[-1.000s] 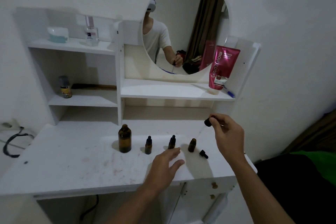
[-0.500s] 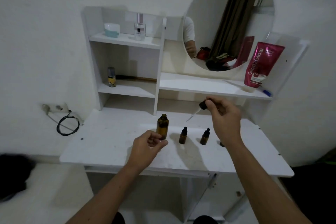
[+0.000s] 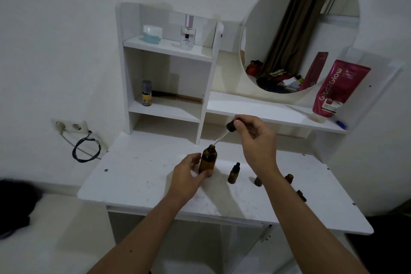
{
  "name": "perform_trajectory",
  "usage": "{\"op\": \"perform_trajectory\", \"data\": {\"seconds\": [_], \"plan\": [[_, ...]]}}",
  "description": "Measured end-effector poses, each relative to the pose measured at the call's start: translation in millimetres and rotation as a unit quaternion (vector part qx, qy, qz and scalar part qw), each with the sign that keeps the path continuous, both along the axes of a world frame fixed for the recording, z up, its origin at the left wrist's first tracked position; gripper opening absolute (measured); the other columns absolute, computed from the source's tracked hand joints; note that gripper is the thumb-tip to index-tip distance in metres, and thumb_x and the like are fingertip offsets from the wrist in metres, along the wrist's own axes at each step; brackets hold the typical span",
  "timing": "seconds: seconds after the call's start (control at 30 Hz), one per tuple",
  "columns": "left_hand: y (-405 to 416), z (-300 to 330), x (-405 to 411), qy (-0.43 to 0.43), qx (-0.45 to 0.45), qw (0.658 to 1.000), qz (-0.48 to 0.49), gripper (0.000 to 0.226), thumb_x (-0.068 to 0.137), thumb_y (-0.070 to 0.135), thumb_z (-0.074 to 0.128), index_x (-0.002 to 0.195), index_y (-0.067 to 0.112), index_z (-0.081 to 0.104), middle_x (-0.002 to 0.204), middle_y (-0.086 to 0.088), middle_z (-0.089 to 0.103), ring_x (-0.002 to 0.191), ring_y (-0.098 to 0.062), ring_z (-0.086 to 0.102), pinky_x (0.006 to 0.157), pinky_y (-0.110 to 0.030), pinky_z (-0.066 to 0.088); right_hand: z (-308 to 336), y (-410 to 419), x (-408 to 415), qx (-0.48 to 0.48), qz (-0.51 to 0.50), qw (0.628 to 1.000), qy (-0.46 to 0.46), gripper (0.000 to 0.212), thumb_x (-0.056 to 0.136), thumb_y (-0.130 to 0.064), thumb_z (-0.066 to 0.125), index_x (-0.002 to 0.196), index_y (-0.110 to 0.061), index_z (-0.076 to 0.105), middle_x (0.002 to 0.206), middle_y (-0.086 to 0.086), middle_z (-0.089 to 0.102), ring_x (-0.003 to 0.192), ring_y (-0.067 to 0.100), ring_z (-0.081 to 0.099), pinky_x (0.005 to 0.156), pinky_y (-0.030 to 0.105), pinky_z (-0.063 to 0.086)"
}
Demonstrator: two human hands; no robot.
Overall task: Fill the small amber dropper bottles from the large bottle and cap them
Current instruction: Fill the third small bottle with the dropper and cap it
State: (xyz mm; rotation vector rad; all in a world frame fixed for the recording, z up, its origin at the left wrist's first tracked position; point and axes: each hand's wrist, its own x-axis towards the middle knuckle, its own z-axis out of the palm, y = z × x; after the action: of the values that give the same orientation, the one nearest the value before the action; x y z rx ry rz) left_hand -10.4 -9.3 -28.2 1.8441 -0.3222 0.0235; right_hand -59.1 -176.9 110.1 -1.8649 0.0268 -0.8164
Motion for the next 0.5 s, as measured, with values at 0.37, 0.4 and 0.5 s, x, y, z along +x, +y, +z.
{"op": "perform_trajectory", "data": {"seconds": [0.37,0.4,0.5], "plan": [[-1.6,1.0,1.8,-0.014,0.016,1.0,0.007,0.041,0.086,0.028,0.082,0.123,0.022,0.064,0.113,0.014,0.068,0.102,-0.004,0.061,0.082,-0.004,0.042,-28.8,16.7,16.6,-0.091,0.005,0.993,0.076,0.008,0.097,-0.017,0.073,0.101,-0.018,0.079,0.094,-0.008,0.079,0.093,0.006,0.074,0.086,0.018,0.057],[-1.6,1.0,1.8,-0.014,0.018,1.0,0.007,0.042,0.086,0.029,0.081,0.123,0.022,0.064,0.113,0.014,0.067,0.102,-0.004,0.061,0.084,-0.005,0.043,-30.7,17.5,17.4,-0.101,-0.005,0.992,0.081,0.006,0.097,-0.016,0.073,0.096,-0.019,0.079,0.092,-0.008,0.079,0.09,0.006,0.073,0.084,0.016,0.056],[-1.8,1.0,1.7,-0.012,0.023,1.0,0.007,0.044,0.087,0.03,0.08,0.126,0.022,0.063,0.117,0.011,0.068,0.105,-0.007,0.062,0.094,-0.017,0.047,-35.0,19.5,19.6,-0.127,-0.02,0.988,0.085,0.01,0.096,-0.014,0.073,0.092,-0.022,0.078,0.089,-0.008,0.077,0.087,0.005,0.071,0.08,0.012,0.053]]}}
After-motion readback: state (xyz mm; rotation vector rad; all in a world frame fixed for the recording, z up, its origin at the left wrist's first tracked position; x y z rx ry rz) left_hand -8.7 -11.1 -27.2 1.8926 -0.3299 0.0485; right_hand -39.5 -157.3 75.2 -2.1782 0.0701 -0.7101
